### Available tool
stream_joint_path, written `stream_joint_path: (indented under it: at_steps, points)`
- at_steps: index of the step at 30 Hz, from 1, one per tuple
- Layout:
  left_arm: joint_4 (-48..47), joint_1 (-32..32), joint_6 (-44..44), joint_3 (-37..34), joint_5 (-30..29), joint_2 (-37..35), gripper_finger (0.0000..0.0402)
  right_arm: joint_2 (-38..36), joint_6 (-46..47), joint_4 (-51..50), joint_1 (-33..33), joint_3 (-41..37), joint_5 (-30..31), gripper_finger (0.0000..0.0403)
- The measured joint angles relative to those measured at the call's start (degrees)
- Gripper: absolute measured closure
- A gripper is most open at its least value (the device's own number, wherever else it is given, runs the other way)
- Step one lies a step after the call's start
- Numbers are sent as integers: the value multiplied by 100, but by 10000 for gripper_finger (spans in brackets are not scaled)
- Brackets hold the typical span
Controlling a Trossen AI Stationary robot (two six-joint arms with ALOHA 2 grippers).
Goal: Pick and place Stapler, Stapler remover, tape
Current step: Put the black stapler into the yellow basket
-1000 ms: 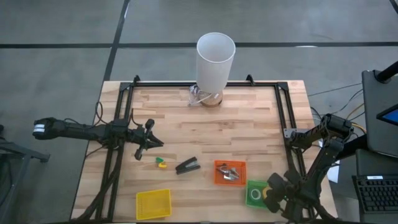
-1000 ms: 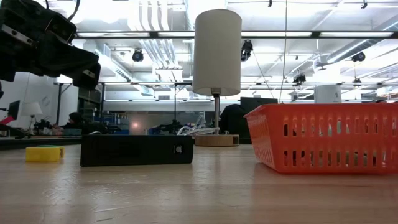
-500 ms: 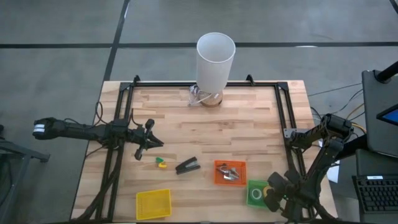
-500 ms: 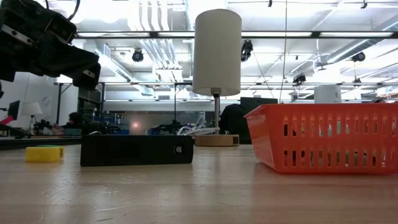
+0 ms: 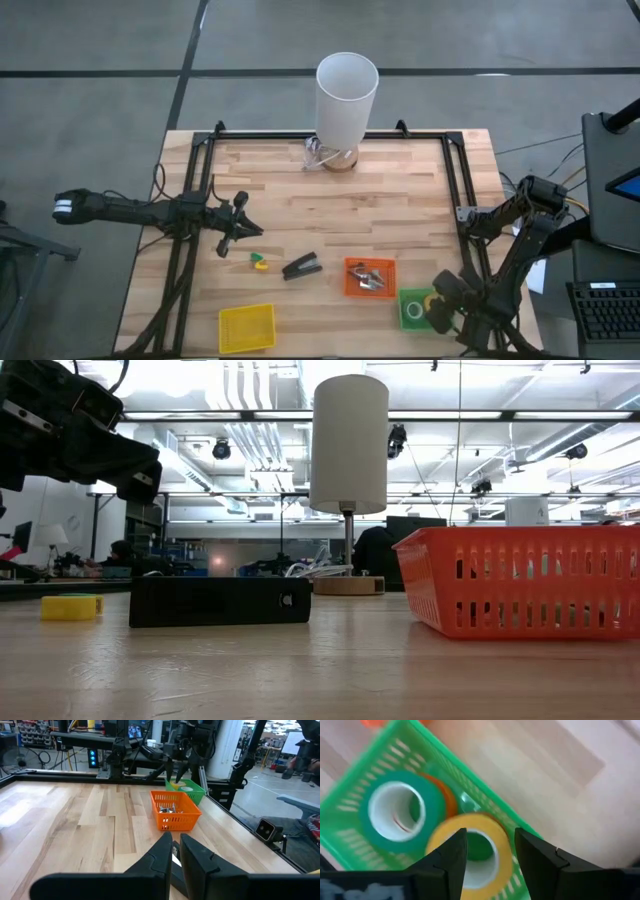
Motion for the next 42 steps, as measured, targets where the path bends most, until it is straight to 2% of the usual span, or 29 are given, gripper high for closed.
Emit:
stream_joint_path:
  at_steps: [3, 12, 14, 20, 25, 27, 30, 36, 42]
  points:
    - [-25, 0, 0, 0, -1, 0, 362, -62, -45, 0, -2, 0, 391, 250]
    - [-68, 1, 0, 0, 0, 1, 362, -274, -178, 6, 0, 0, 1009, 266]
    - [-84, 2, 0, 0, 0, 0, 362, -320, -283, 7, 0, 2, 1476, 268]
    - [-89, 1, 0, 0, -1, 0, 362, -334, -927, 52, -1, -22, 3533, 269]
    - [-89, 2, 0, 0, -2, 2, 362, -385, -1556, 94, -201, -156, 4044, 301]
    - [-91, 2, 0, 0, 0, 0, 362, -434, -1986, 386, -393, -268, 4067, 333]
    - [-93, 0, 0, 0, -2, 2, 362, -555, -3110, 1131, -706, -493, 4067, 383]
    - [-104, 0, 0, 0, -2, 0, 362, -1240, -5894, 3361, -1514, -1346, 3754, 395]
    - [-108, 2, 0, 0, -2, 2, 362, -2300, -8757, 6009, -2466, -2594, 2550, 395]
